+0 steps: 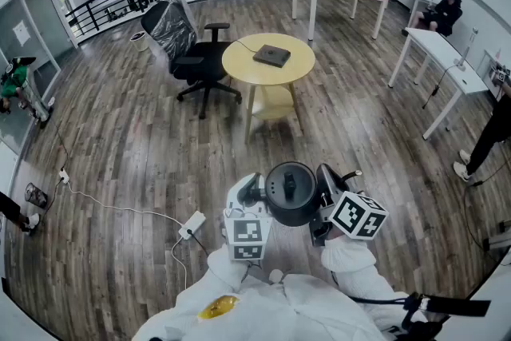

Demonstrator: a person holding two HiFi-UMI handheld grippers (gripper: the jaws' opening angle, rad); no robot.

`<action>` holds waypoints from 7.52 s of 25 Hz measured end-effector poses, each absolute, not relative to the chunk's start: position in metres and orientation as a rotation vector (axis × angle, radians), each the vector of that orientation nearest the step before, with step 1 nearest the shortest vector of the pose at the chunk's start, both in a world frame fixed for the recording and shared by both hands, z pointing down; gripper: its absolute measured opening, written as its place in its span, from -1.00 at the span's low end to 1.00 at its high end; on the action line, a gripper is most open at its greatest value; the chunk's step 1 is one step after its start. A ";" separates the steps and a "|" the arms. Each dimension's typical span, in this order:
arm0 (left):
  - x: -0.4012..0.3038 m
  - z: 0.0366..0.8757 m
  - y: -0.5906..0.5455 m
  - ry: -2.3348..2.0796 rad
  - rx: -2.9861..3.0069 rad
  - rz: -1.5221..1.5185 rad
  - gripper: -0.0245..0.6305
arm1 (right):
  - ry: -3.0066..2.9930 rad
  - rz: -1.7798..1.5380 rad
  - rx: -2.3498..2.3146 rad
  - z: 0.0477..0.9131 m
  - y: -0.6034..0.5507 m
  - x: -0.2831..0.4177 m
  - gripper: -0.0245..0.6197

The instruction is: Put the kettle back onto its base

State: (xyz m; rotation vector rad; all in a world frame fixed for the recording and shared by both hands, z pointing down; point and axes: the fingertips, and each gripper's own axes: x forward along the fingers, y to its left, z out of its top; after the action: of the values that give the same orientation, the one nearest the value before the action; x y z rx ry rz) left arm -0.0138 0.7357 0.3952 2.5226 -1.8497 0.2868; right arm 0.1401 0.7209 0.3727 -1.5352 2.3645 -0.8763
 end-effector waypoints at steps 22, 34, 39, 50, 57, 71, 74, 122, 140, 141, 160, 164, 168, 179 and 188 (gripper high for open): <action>-0.014 0.407 0.632 -1.857 2.549 0.282 -0.93 | 2.323 -0.869 -1.547 0.389 0.621 0.142 -0.89; -0.047 0.404 0.502 -1.818 2.573 0.271 -0.93 | 2.306 -0.857 -1.581 0.383 0.495 0.109 -0.89; -0.067 0.403 0.457 -1.809 2.581 0.270 -0.93 | 2.308 -0.857 -1.583 0.381 0.449 0.089 -0.89; -0.086 0.400 0.386 -1.783 2.599 0.252 -0.93 | 2.300 -0.838 -1.604 0.377 0.380 0.069 -0.89; -0.090 0.405 0.342 -1.782 2.589 0.266 -0.93 | 2.302 -0.857 -1.604 0.383 0.334 0.065 -0.89; -0.094 0.410 0.206 -1.870 2.521 0.278 -0.93 | 2.368 -0.885 -1.519 0.389 0.189 0.061 -0.89; -0.082 0.411 0.170 -1.851 2.534 0.269 -0.93 | 2.393 -0.872 -1.508 0.387 0.150 0.069 -0.90; -0.094 0.420 -0.226 -1.821 2.596 0.324 -0.93 | 2.308 -0.880 -1.549 0.404 -0.241 0.059 -0.89; -0.073 0.493 -0.296 -1.804 2.534 0.505 -0.93 | 2.243 -1.014 -1.564 0.489 -0.318 0.084 -0.89; -0.071 0.501 -0.298 -1.807 2.532 0.514 -0.93 | 2.242 -1.018 -1.561 0.498 -0.321 0.085 -0.89; -0.062 0.614 -0.334 -1.755 2.479 0.679 -0.93 | 2.246 -0.977 -1.521 0.601 -0.360 0.094 -0.89; -0.060 0.619 -0.335 -1.772 2.467 0.691 -0.93 | 2.242 -0.968 -1.510 0.606 -0.361 0.097 -0.89; -0.057 0.618 -0.337 -1.768 2.491 0.693 -0.93 | 2.231 -0.947 -1.502 0.606 -0.361 0.100 -0.89; -0.077 0.635 -0.311 -1.702 2.391 0.680 -0.60 | 2.190 -0.926 -1.522 0.601 -0.361 0.105 -0.90; -0.067 0.627 -0.309 -1.640 2.458 0.682 -0.59 | 2.349 -0.859 -1.453 0.591 -0.360 0.097 -0.87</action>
State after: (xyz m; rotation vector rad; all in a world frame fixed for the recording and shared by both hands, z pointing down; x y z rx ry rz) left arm -0.0670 -0.3087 0.6270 2.4584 -1.6402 0.6820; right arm 0.0973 -0.3597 0.5908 -1.4533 2.3485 -0.8589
